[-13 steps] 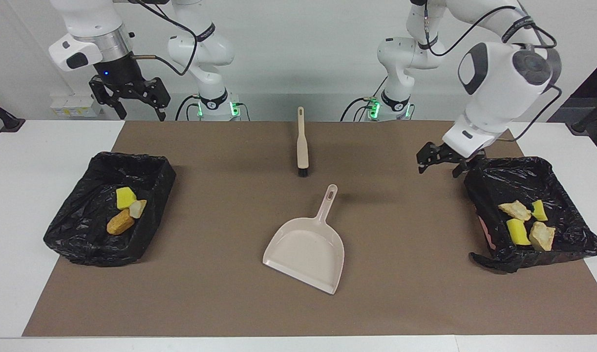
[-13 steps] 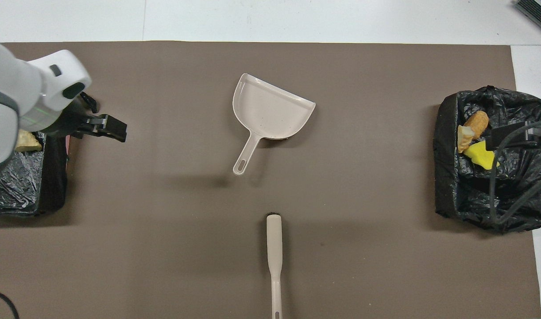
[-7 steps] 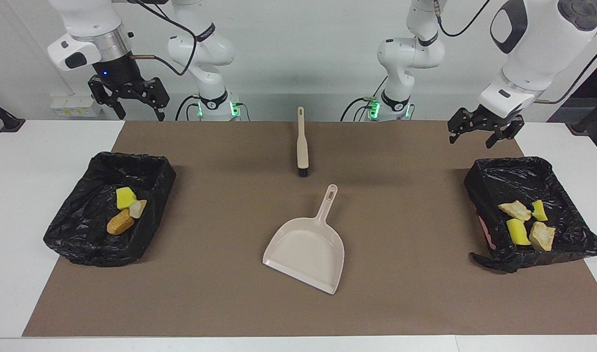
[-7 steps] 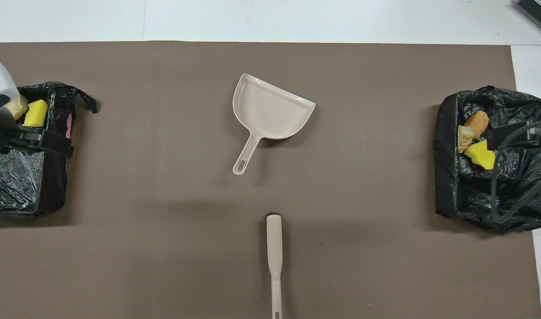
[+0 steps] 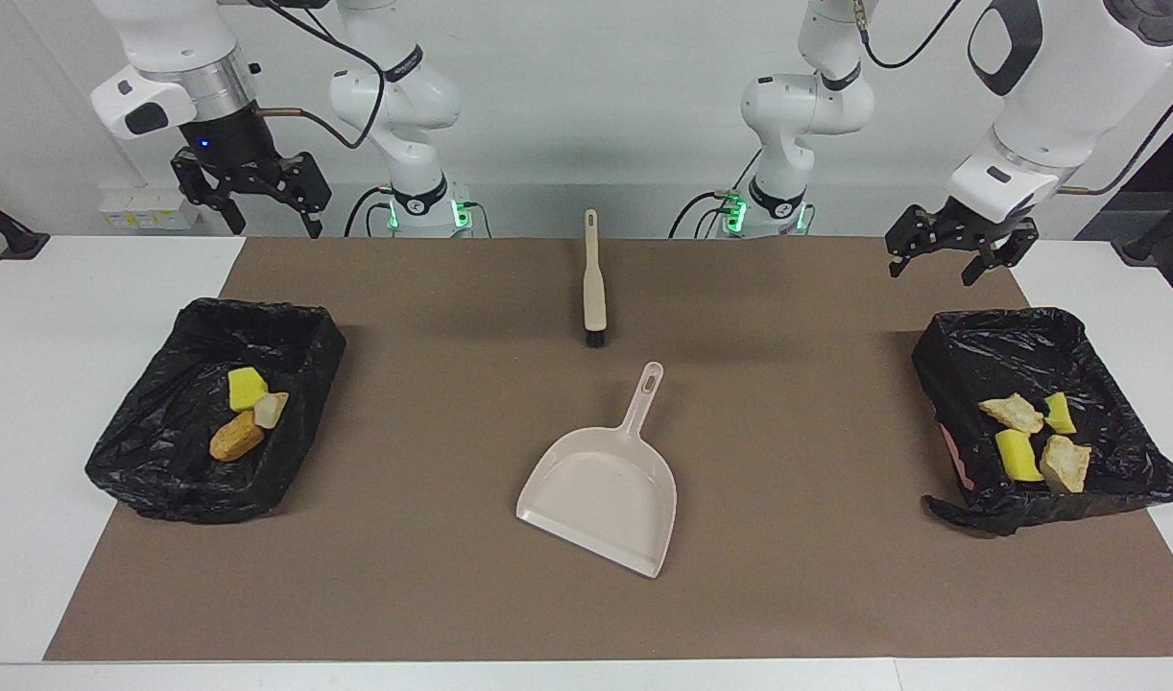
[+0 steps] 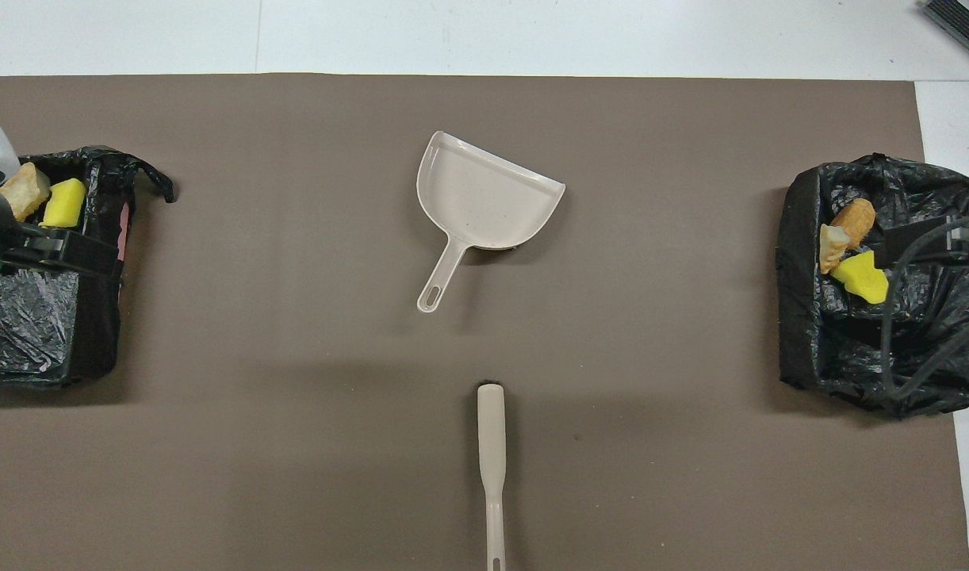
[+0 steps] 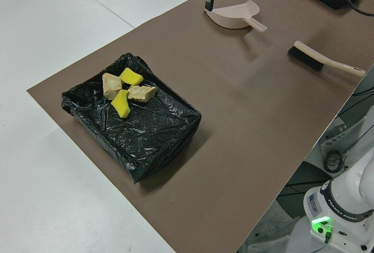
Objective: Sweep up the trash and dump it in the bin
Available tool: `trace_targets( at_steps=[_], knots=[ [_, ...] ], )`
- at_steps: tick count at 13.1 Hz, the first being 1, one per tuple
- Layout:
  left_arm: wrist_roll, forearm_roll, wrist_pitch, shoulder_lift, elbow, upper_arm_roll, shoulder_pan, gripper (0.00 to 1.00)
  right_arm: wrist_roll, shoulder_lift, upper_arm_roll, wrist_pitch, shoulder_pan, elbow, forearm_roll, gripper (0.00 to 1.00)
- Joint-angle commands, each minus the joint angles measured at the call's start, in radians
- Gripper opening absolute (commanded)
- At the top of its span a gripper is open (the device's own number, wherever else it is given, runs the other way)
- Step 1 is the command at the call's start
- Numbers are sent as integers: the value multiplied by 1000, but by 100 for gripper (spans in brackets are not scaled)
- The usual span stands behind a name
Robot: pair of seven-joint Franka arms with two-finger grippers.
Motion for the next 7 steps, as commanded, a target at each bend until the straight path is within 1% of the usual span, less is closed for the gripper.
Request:
trace_targets(
  at_steps=[1, 7],
  knots=[
    [0, 16, -18, 4, 13, -3, 3, 100, -4, -15, 1, 15, -12, -14, 21, 100],
    [0, 16, -18, 3, 13, -3, 5, 100, -10, -15, 1, 16, -12, -16, 21, 100]
  ],
)
